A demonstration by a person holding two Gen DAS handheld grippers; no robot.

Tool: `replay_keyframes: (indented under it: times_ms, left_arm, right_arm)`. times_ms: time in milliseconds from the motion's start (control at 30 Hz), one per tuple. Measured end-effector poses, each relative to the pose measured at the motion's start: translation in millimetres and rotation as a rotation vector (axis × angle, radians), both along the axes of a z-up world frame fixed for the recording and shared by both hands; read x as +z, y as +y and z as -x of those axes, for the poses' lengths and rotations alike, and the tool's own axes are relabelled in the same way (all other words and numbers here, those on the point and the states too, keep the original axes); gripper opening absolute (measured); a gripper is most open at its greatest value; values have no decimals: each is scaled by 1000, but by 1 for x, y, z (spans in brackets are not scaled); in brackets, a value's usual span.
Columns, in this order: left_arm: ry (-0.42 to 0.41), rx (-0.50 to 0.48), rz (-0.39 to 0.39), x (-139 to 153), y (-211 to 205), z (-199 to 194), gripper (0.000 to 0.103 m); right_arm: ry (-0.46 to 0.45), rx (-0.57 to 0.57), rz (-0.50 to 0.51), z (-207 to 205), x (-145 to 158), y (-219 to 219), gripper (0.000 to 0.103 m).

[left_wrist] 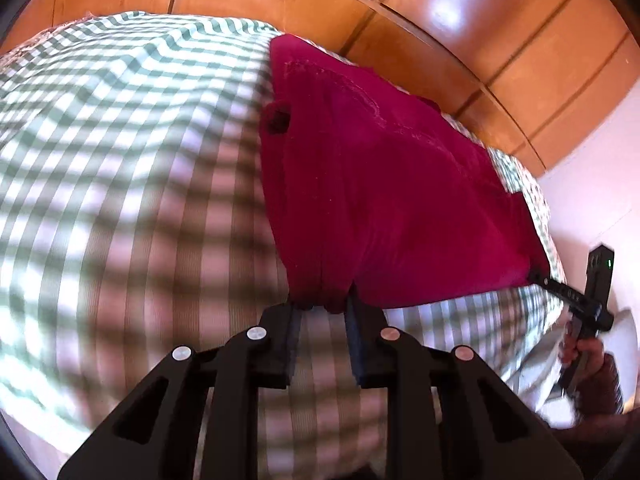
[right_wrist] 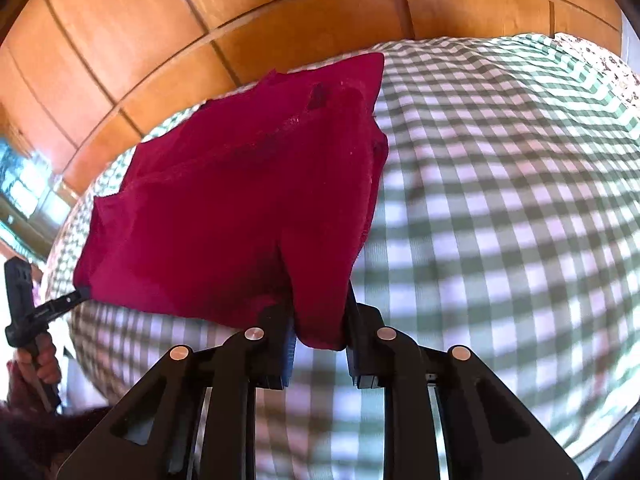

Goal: Fold small clothes

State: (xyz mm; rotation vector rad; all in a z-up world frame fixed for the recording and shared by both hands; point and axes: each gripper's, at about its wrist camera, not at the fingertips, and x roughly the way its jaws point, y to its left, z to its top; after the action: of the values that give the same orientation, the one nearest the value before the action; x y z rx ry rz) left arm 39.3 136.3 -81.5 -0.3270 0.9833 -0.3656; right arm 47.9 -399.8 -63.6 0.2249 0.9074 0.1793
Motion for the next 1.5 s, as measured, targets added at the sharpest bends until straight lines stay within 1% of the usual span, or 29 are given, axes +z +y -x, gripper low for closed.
replay_keyframes:
  times_ms: [100,133,167,200,233,267,300,400,433,467,500,533,633,767,1100,1200,1267,1300,1433,1467,1500]
  left_arm:
    - [23,-15,-15,-1,-1,25,21]
    - [24,-10,-55,1,-4,33,28]
    - [18,8,-102,4,-7,35,32]
    - [6,25,-149,8,-8,38,32]
    - [-4,41,-176,12,-8,37,40]
    - [-14,64,-206,17,-8,34,50]
    - [-36,98,-249,22,-8,31,53]
    - [-88,145,-328,32,-7,19,55]
    - [-94,164,-352,34,-7,13,56]
    - [-97,171,-361,34,-6,10,56]
    - [-101,184,-368,35,-5,6,57]
    - [-108,203,-381,36,-5,2,60]
    - [-115,226,-405,37,-6,-6,62]
    - [-106,247,-426,35,-7,-15,65]
    - [-115,261,-441,33,-4,-19,66]
    - [-120,264,-441,34,-3,-22,69]
    - [-125,269,-444,34,-3,-24,76]
    - [-128,270,-444,33,-3,-25,76]
    - [-143,257,-431,31,-2,-31,77]
    - [-149,257,-420,30,-2,-32,77]
    - [-157,246,-394,30,-1,-32,77]
  right_arm:
    - [32,20,12,22,-4,-2,20]
    - [42,25,13,28,-5,-2,20]
    - [47,32,10,33,-6,-2,20]
    - [45,35,4,37,-5,-1,19]
    - [42,33,-6,38,-5,-2,20]
    - [40,26,-16,37,-4,-3,23]
    - [39,14,-19,36,-3,-4,27]
    - [21,-21,-8,30,4,-3,54]
    - [2,-40,10,29,8,-2,72]
    - [-17,-52,22,29,11,0,79]
    - [-33,-61,26,28,14,1,79]
    - [-40,-70,27,26,16,1,79]
    - [-60,-94,40,19,20,2,86]
    - [-79,-106,44,9,22,3,86]
    - [-119,-110,47,-15,24,11,86]
    - [-115,-95,51,-22,22,15,86]
    - [-112,-94,63,-25,19,19,92]
    - [-108,-93,69,-28,16,20,93]
    - [-51,-89,73,-38,-1,18,99]
    - [-18,-87,70,-41,-9,16,99]
    - [-3,-82,61,-43,-14,15,99]
